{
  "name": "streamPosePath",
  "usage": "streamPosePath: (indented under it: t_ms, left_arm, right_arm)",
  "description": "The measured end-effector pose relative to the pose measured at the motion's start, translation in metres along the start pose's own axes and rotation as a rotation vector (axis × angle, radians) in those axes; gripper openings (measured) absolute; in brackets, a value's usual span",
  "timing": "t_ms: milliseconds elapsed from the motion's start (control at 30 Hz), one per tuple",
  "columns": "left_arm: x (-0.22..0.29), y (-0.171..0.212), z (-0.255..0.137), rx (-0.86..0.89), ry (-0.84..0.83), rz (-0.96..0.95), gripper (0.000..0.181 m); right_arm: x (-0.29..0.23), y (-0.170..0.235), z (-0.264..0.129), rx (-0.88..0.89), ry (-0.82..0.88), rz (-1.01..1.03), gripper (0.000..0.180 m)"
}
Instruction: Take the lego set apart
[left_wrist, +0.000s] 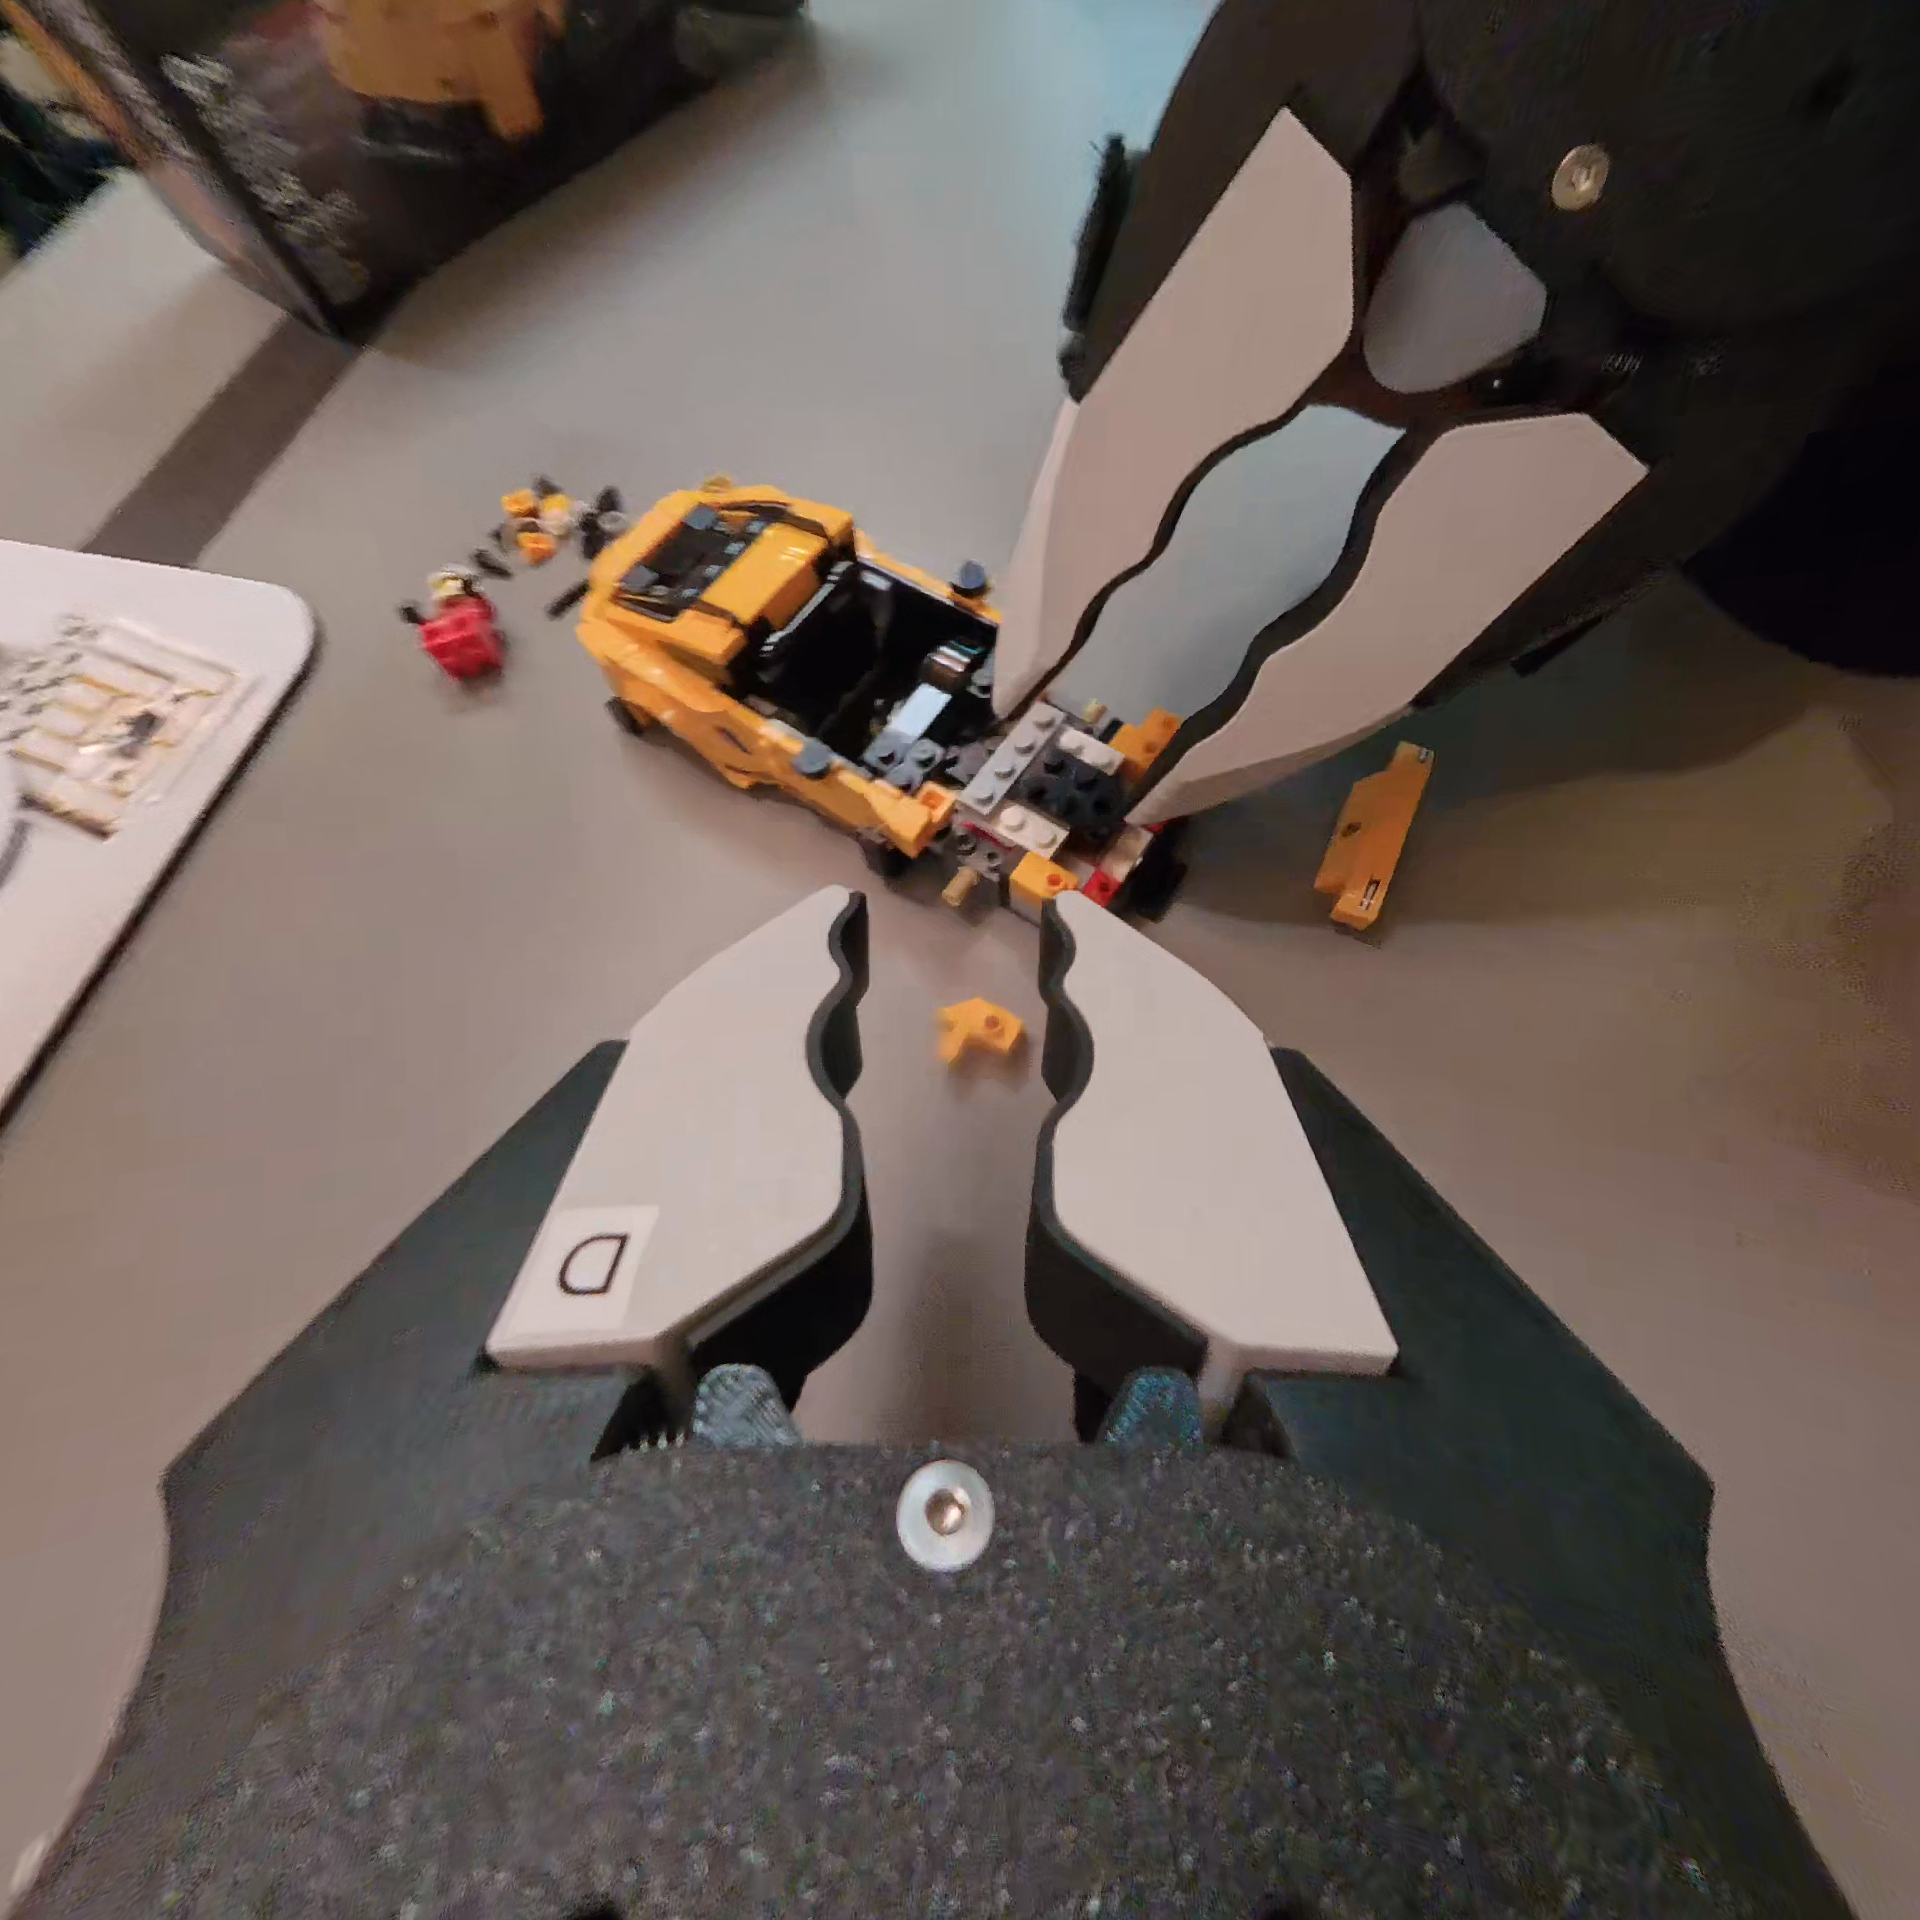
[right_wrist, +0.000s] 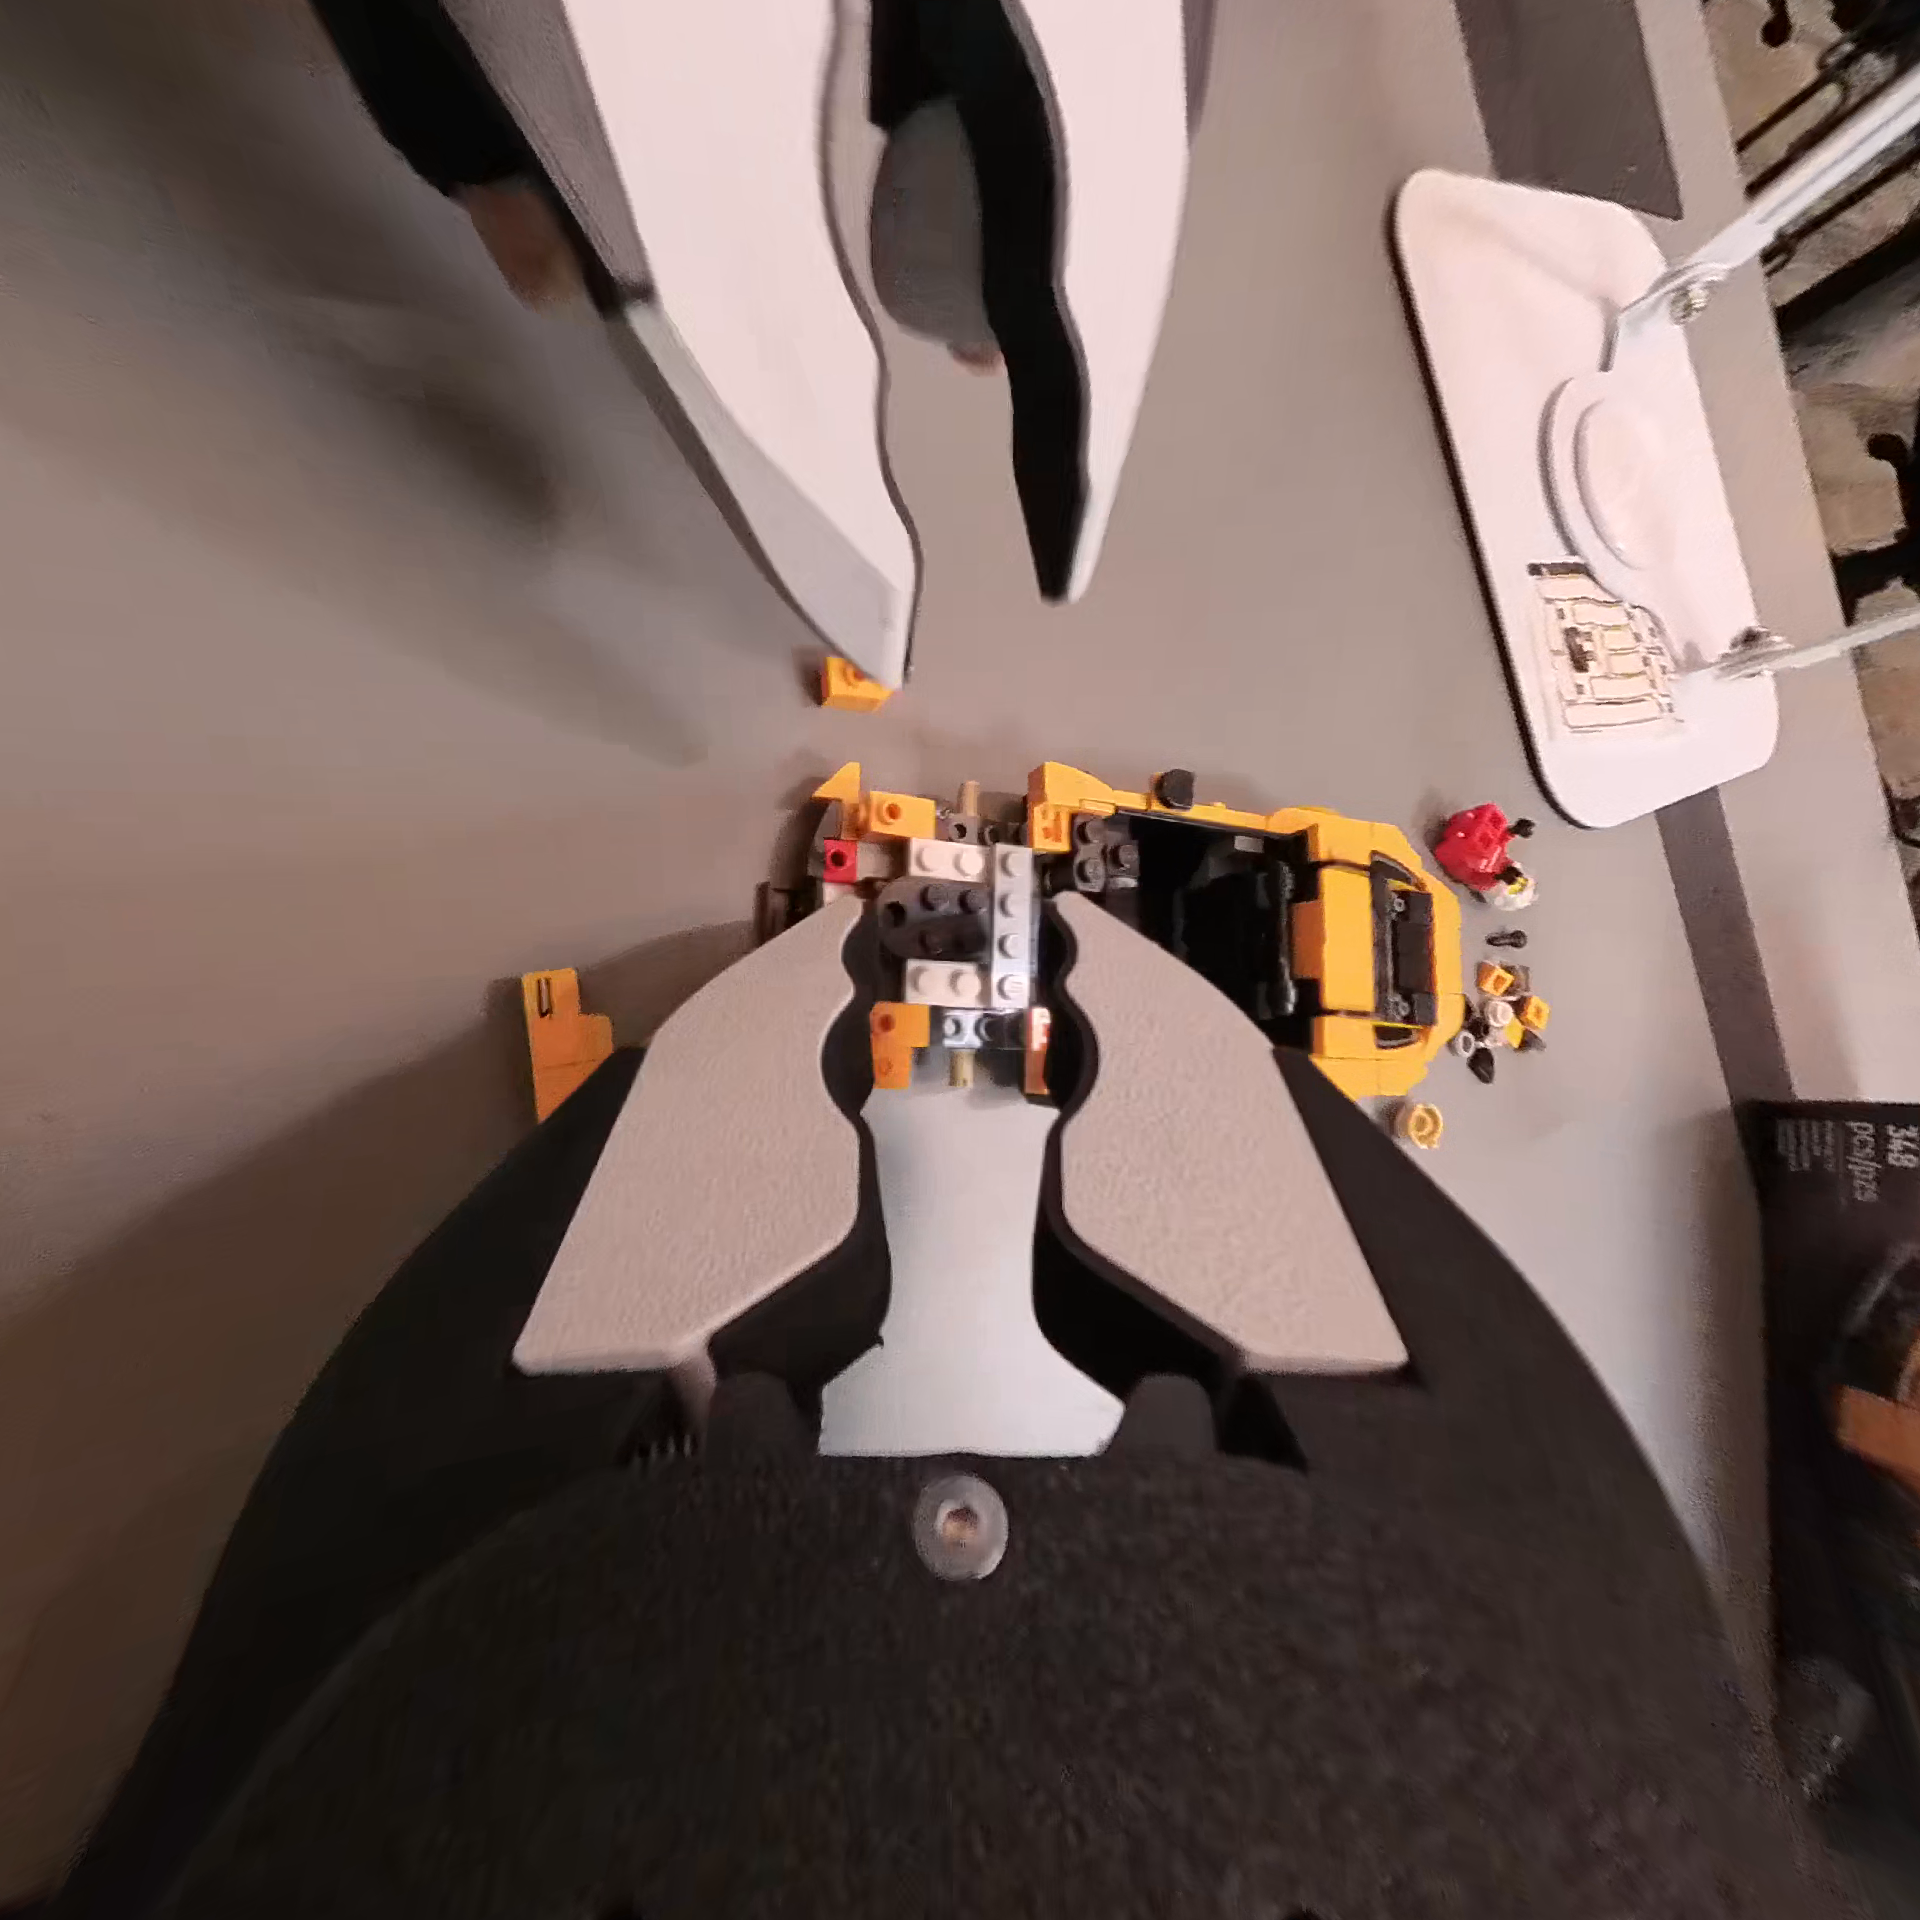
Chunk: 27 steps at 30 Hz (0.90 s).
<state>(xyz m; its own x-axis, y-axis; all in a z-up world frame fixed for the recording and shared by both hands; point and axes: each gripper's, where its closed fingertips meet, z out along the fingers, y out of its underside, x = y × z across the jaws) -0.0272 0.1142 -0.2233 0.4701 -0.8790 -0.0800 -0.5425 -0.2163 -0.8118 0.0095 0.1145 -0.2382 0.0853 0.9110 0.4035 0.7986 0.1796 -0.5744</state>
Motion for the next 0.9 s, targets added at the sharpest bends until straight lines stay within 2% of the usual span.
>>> streamPosePath:
  t_ms: [33,233,533,567,700,900]
  left_arm:
    - [0.003,0.001,0.007,-0.028,0.022,0.005,0.030]
    - [0.014,0.014,0.033,-0.081,0.061,0.015,0.034]
    - [0.026,0.019,0.035,-0.071,0.082,0.020,0.028]
    - [0.026,0.019,0.035,-0.076,0.072,0.042,0.029]
    - [0.030,0.020,0.034,-0.081,0.077,0.051,0.030]
    - [0.037,0.021,0.029,-0.081,0.099,0.039,0.023]
  right_arm:
    - [-0.002,0.000,0.000,0.003,-0.008,-0.008,0.029]
    - [-0.005,0.007,0.006,0.041,-0.007,-0.025,0.028]
    - [-0.009,0.006,0.007,0.091,-0.040,-0.065,0.021]
    - [-0.011,0.005,0.006,0.102,-0.050,-0.077,0.015]
    - [-0.013,0.004,0.005,0.112,-0.056,-0.081,0.014]
    - [-0.021,0.003,0.001,0.112,-0.099,-0.072,0.013]
